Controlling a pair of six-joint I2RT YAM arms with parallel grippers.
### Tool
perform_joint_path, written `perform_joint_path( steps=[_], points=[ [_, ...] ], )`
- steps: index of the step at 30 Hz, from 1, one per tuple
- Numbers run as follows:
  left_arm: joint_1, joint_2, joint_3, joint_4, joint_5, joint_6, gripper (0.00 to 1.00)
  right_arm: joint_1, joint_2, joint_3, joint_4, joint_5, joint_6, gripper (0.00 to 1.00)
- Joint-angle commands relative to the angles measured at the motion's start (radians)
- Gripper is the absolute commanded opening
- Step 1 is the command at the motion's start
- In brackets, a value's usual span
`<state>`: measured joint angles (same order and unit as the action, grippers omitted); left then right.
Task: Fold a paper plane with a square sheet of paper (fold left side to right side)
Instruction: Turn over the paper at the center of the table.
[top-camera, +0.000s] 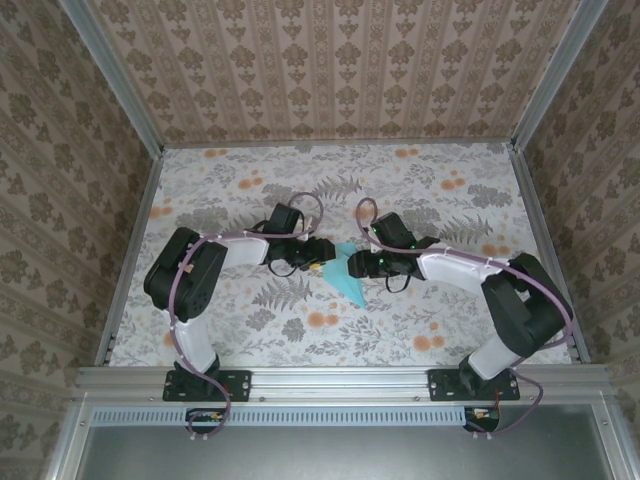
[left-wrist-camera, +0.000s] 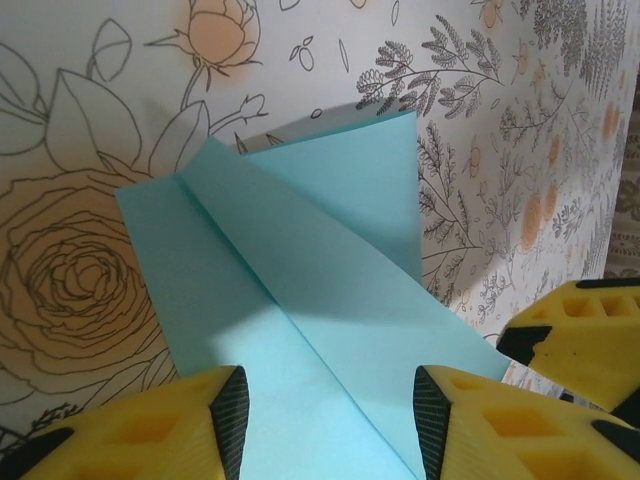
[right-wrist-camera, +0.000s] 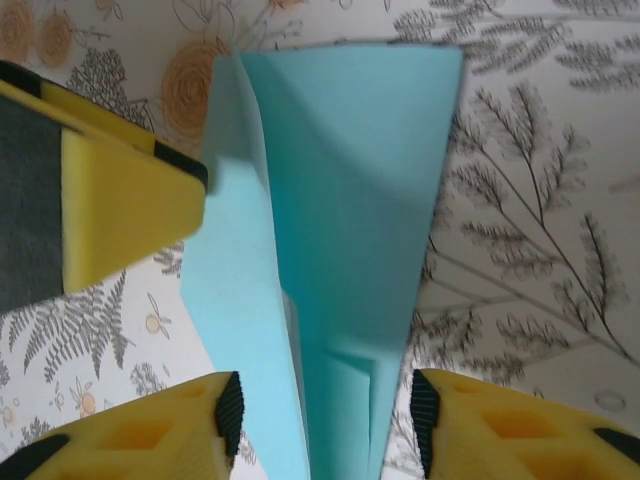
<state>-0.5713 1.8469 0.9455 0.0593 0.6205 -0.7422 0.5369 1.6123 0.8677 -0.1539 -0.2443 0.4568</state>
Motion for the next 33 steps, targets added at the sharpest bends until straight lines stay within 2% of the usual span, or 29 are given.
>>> perform_joint_path(
  steps=[1, 8, 12, 23, 24, 30, 33],
  points=[
    [-0.009, 0.015, 0.03, -0.005, 0.002, -0.015, 0.5, -0.009, 0.045, 0.047, 0.027, -0.024, -0.028, 0.44],
    [-0.012, 0.02, 0.035, -0.01, 0.004, -0.016, 0.51, -0.027, 0.092, 0.063, 0.036, -0.033, -0.034, 0.14],
    [-0.014, 0.024, 0.036, -0.01, 0.005, -0.019, 0.52, -0.039, 0.082, 0.055, 0.025, -0.016, -0.037, 0.06],
    [-0.031, 0.078, 0.083, 0.023, 0.016, -0.031, 0.51, -0.052, 0.066, 0.034, 0.019, -0.018, -0.036, 0.05],
    [-0.031, 0.082, 0.087, 0.027, 0.042, -0.034, 0.5, -0.052, 0.067, 0.033, 0.019, -0.018, -0.036, 0.05],
    [-0.032, 0.109, 0.117, 0.063, 0.053, -0.031, 0.32, -0.065, 0.056, 0.019, 0.032, -0.039, -0.019, 0.08],
    [-0.032, 0.112, 0.134, 0.071, 0.059, -0.02, 0.23, -0.088, 0.028, -0.007, 0.049, -0.066, -0.003, 0.15]
  ],
)
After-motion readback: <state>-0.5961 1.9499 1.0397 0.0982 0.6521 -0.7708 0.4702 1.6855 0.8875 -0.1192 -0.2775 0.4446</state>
